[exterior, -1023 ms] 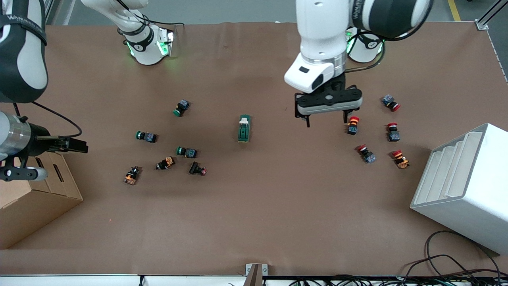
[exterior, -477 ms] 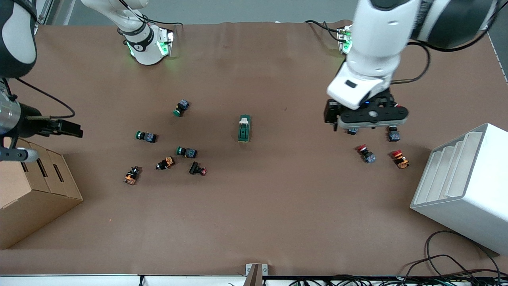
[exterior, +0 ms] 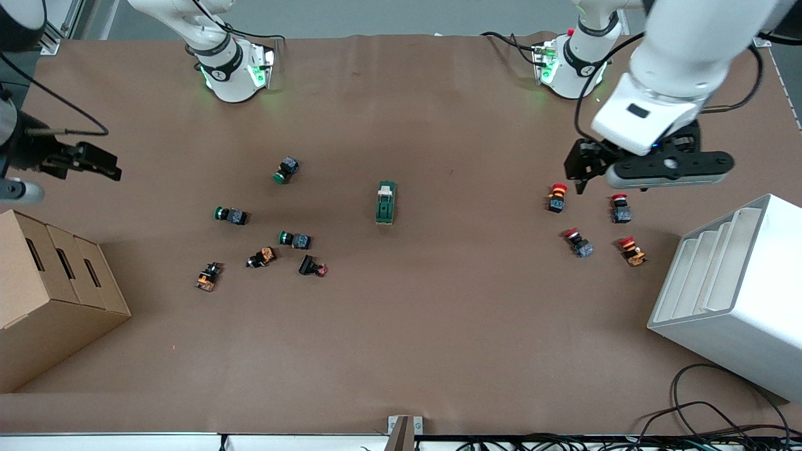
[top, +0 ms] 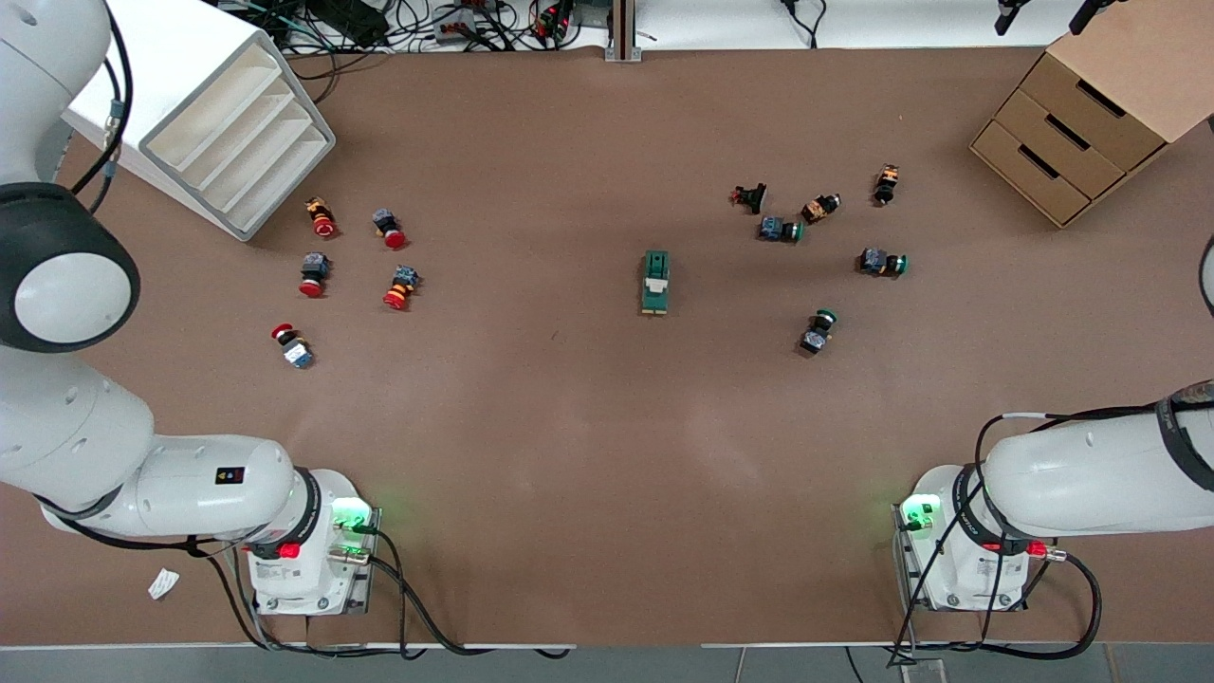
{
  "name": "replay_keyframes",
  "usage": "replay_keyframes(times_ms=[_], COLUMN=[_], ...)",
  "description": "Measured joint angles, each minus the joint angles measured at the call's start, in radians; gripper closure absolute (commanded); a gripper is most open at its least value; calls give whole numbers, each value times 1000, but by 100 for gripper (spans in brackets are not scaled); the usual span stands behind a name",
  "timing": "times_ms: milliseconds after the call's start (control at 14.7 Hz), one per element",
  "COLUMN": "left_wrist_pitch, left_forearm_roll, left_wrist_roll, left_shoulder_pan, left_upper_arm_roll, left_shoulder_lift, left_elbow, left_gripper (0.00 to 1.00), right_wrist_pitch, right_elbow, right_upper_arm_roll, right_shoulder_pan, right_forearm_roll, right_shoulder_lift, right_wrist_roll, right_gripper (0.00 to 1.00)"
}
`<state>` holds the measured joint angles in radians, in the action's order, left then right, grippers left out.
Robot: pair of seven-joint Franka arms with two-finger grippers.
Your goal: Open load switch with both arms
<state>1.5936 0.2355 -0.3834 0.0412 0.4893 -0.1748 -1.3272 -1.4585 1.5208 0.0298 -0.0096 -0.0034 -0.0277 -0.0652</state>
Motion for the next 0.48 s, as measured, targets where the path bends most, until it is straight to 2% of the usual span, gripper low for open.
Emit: replay_keyframes(times_ms=[273, 409, 477], left_wrist_pitch=[-70, -105, -115], left_forearm_roll=[-43, -103, -146], left_wrist_roll=[133, 180, 208], left_shoulder_pan=[64, 58, 40], left_upper_arm_roll=[-4, -47, -93], left_shoulder_lift=[37, 62, 79], left_elbow=[0, -8, -24], left_gripper=[0, 0, 0], right_wrist_pitch=[0, 0, 0], right_elbow=[36, 43, 45], right_upper_arm_roll=[-7, -11, -12], right_shoulder_pan=[0, 0, 0], right_forearm_roll=[0, 0, 0], right_shoulder_lift=[73, 95, 102], right_wrist_roll=[0, 0, 0], right_gripper=[0, 0, 0])
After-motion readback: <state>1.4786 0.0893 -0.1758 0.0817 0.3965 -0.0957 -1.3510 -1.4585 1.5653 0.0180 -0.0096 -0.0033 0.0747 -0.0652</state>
